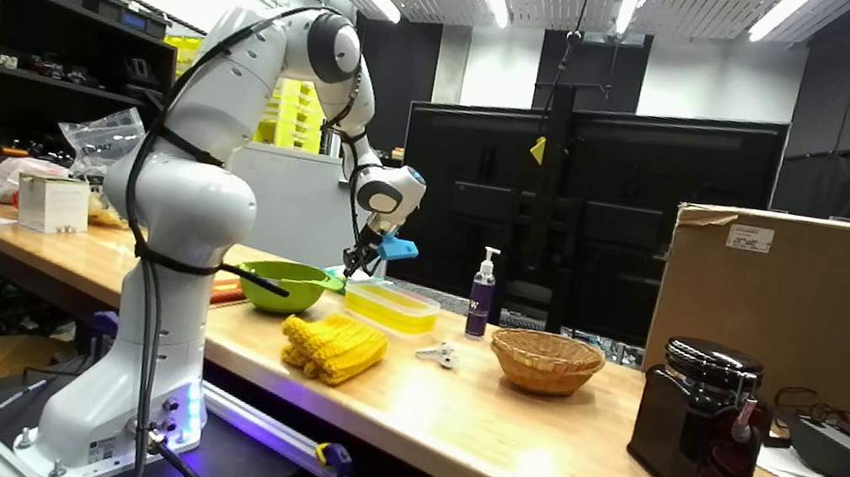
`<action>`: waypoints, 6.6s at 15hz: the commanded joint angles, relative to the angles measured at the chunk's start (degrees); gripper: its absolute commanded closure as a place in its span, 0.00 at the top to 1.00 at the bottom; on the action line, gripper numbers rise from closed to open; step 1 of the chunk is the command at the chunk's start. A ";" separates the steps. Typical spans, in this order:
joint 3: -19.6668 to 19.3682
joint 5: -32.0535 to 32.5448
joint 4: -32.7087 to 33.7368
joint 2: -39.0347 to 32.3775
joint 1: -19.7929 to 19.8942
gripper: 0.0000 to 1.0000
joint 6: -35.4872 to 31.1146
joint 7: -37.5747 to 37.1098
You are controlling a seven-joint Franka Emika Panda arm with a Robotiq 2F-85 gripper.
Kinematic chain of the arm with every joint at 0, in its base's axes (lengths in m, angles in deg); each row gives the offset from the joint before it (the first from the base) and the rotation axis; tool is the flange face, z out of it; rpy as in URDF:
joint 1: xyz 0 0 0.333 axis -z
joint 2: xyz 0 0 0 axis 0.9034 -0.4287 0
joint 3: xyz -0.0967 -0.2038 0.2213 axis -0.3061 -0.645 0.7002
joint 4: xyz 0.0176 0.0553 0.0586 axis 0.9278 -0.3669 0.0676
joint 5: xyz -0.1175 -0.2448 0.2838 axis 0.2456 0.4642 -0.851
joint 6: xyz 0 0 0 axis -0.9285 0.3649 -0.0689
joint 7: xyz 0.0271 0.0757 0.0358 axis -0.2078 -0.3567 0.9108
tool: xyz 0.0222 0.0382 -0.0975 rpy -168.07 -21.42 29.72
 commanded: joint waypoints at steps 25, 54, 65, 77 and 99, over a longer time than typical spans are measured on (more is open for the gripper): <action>0.95 -12.22 -1.14 0.88 0.45 1.00 -7.78 5.09; -0.48 -16.76 1.40 -3.05 -1.45 1.00 -7.24 6.47; -0.79 -14.27 4.79 -5.82 -0.80 0.73 -6.06 6.39; -0.73 -13.84 4.50 -5.39 -0.92 0.42 -6.59 6.46; -1.70 4.60 6.57 -2.50 0.37 0.42 18.15 -5.64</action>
